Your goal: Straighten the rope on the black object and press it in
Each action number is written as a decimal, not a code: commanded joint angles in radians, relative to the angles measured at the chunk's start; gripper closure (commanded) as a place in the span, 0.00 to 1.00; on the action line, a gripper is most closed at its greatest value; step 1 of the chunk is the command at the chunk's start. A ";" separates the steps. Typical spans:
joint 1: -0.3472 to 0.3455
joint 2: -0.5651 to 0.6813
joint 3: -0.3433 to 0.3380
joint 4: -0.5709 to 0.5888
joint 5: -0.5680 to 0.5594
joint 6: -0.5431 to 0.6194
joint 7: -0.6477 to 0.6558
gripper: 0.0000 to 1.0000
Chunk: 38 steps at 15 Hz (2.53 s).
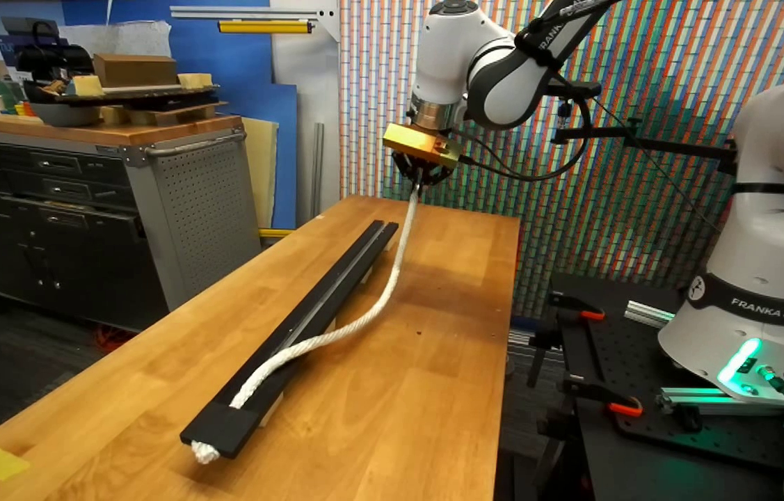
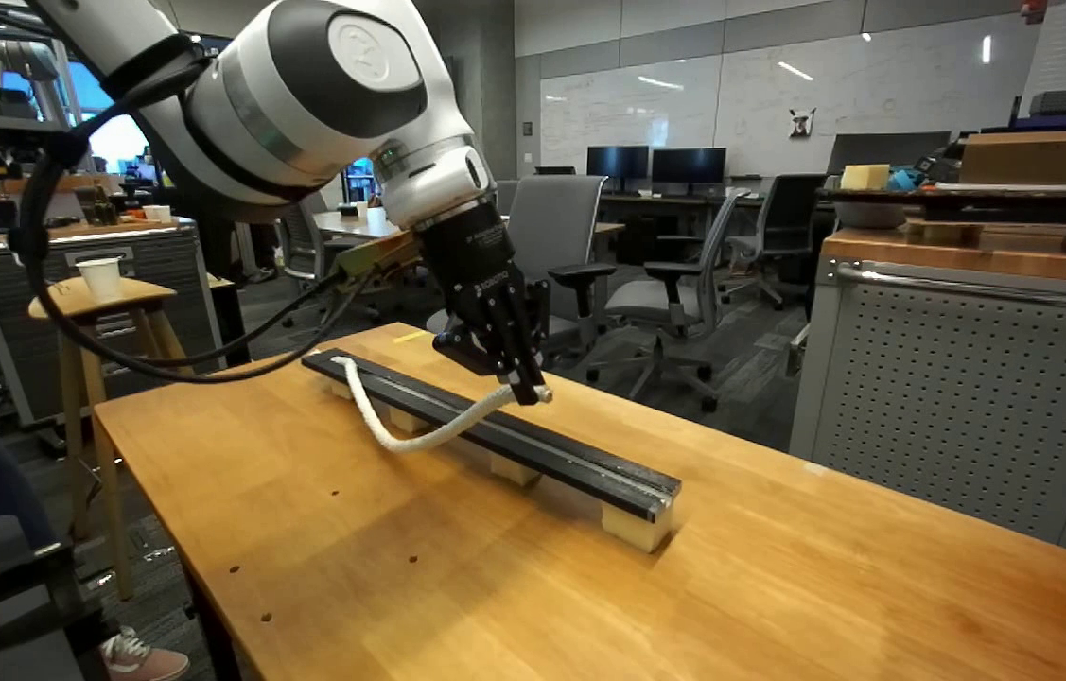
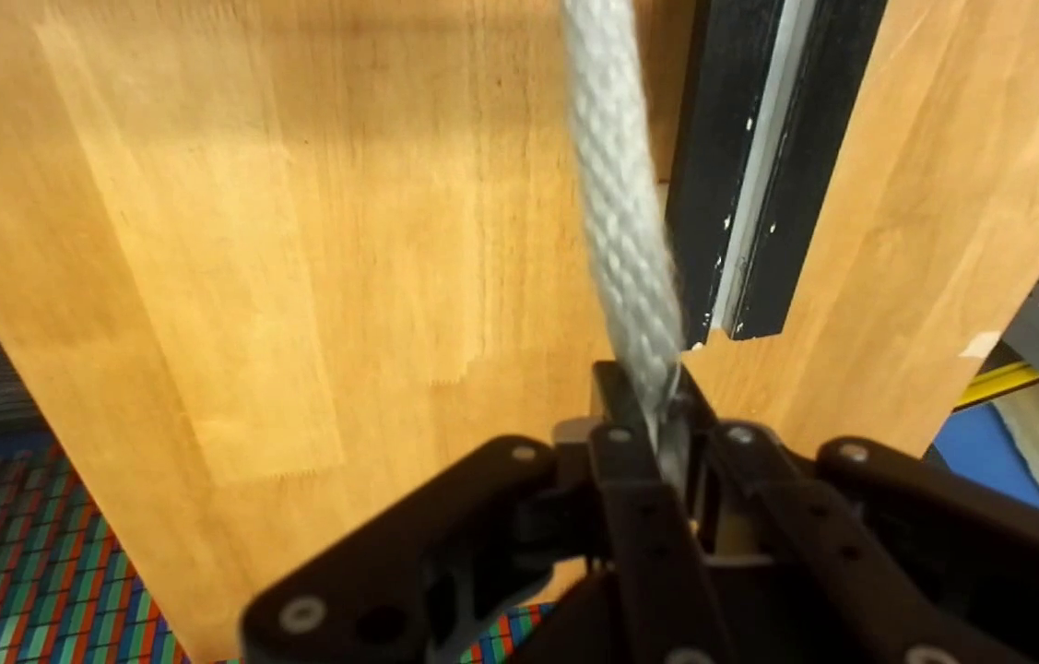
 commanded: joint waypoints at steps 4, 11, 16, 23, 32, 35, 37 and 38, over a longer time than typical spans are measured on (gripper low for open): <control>-0.108 -0.096 0.110 -0.008 0.002 -0.017 0.037 0.97; -0.171 -0.137 0.168 -0.009 0.088 0.018 0.063 0.97; -0.189 -0.127 0.191 0.001 0.185 0.071 0.058 0.97; -0.168 -0.137 0.170 0.003 0.213 0.112 0.073 0.97; -0.163 -0.130 0.171 0.017 0.210 0.157 0.076 0.97; -0.160 -0.089 0.174 0.035 0.196 0.162 0.073 0.97; -0.158 -0.063 0.174 0.049 0.176 0.174 0.085 0.97; -0.157 -0.053 0.174 0.056 0.171 0.176 0.088 0.97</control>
